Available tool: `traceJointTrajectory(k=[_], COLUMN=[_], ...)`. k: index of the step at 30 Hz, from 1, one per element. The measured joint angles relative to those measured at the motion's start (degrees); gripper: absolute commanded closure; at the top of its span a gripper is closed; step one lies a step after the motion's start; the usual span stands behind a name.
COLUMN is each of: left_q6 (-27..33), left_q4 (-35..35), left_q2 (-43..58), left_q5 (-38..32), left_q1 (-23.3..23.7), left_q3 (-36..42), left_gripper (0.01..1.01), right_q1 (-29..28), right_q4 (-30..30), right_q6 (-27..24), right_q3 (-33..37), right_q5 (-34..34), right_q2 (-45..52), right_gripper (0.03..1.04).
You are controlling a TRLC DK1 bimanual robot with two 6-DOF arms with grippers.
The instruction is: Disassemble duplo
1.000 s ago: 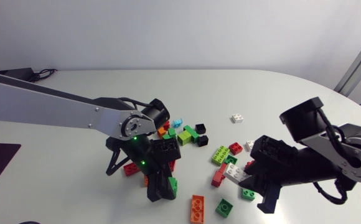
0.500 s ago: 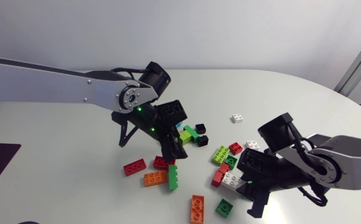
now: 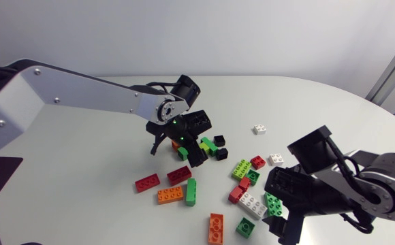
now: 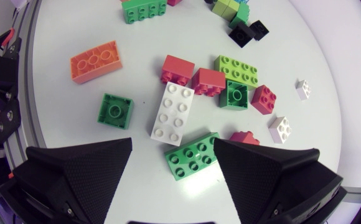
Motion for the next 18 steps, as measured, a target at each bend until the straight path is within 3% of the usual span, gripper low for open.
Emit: traceJointTrajectory(k=[14, 16, 18], left_q6=[-0.6, -0.7, -1.0], left_q4=[3.0, 3.0, 3.0], left_q2=[5.4, 5.6, 5.7], left_q5=[-5.4, -6.0, -6.0], left_q1=[-0.4, -0.7, -0.9], left_q3=[4.0, 4.3, 4.8], left_gripper=[0.118, 0.205, 0.413], right_q1=[0.8, 0.8, 1.1], right_q4=[-4.6, -5.1, -5.4], right_q6=[0.6, 0.7, 0.9], right_q3=[1.8, 1.8, 1.9], right_q5=[0.2, 0.2, 0.2], right_q2=[-6.7, -7.1, -7.5], right_gripper=[0.07, 0.07, 0.07])
